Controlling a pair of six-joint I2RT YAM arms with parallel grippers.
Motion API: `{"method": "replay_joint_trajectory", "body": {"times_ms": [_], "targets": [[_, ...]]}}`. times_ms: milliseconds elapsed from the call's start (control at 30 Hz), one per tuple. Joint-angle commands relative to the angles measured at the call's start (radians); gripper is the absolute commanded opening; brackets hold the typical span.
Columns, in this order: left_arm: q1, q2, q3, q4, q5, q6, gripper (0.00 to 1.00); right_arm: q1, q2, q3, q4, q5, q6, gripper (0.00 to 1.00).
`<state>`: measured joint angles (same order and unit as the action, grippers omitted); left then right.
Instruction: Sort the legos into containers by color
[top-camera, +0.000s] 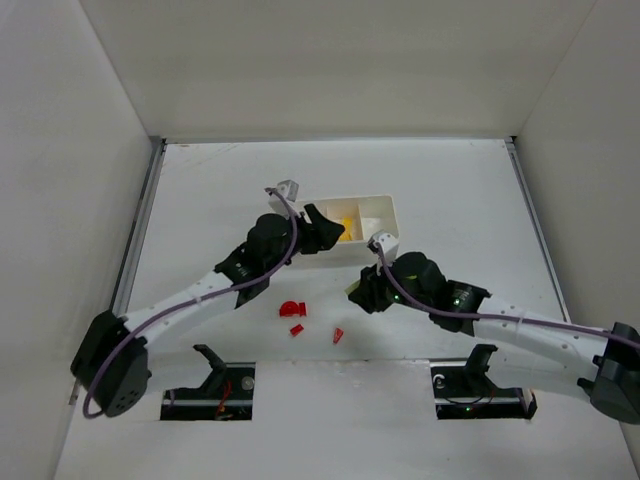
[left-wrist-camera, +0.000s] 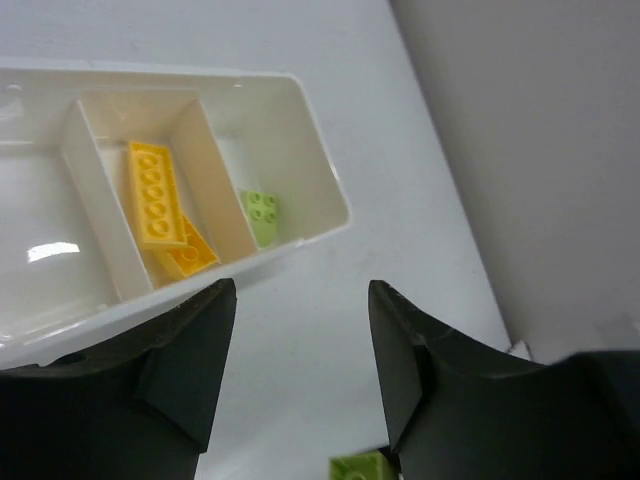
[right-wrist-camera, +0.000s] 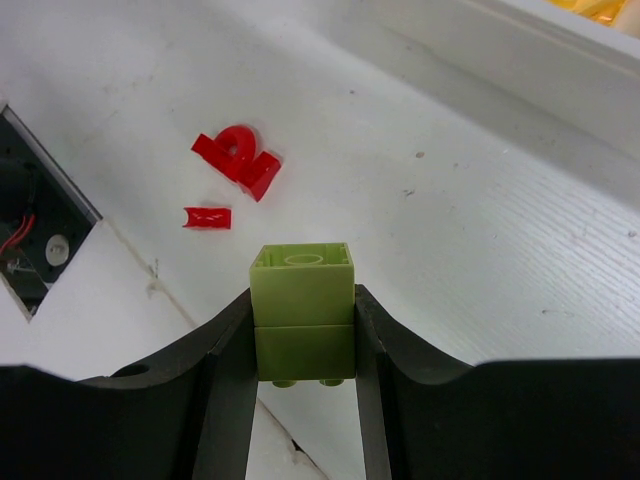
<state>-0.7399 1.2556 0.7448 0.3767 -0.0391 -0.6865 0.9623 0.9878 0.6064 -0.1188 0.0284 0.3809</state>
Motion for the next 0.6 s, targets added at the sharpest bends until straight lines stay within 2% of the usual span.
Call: {"method": "replay_joint_trajectory", "body": {"times_ms": [0,67,133,233,333,567], "targets": [[0.015,-0.16,-0.085,-0.07,0.128,-0.013,0.52,-0.029,0.04,0.052,0.083,-0.126,-0.045,0.29],[0.046,-0.234,-0.137,-0.136,0.214,-0.039,0.53,-0.061,0.07,0.076,0.087,-0.209,-0.062,0.29],[0.079,-0.297,-0.186,-0.179,0.321,-0.077,0.61,-0.093,0.103,0.099,0.099,-0.31,-0.077,0.31],[0.11,-0.341,-0.241,-0.194,0.465,-0.132,0.66,-0.125,0.149,0.122,0.117,-0.435,-0.097,0.3],[0.107,-0.369,-0.285,-0.187,0.515,-0.201,0.68,-0.153,0.189,0.139,0.12,-0.542,-0.109,0.31],[0.156,-0.326,-0.338,-0.099,0.633,-0.375,0.7,-0.116,0.275,0.179,0.108,-0.567,-0.126,0.31]]}}
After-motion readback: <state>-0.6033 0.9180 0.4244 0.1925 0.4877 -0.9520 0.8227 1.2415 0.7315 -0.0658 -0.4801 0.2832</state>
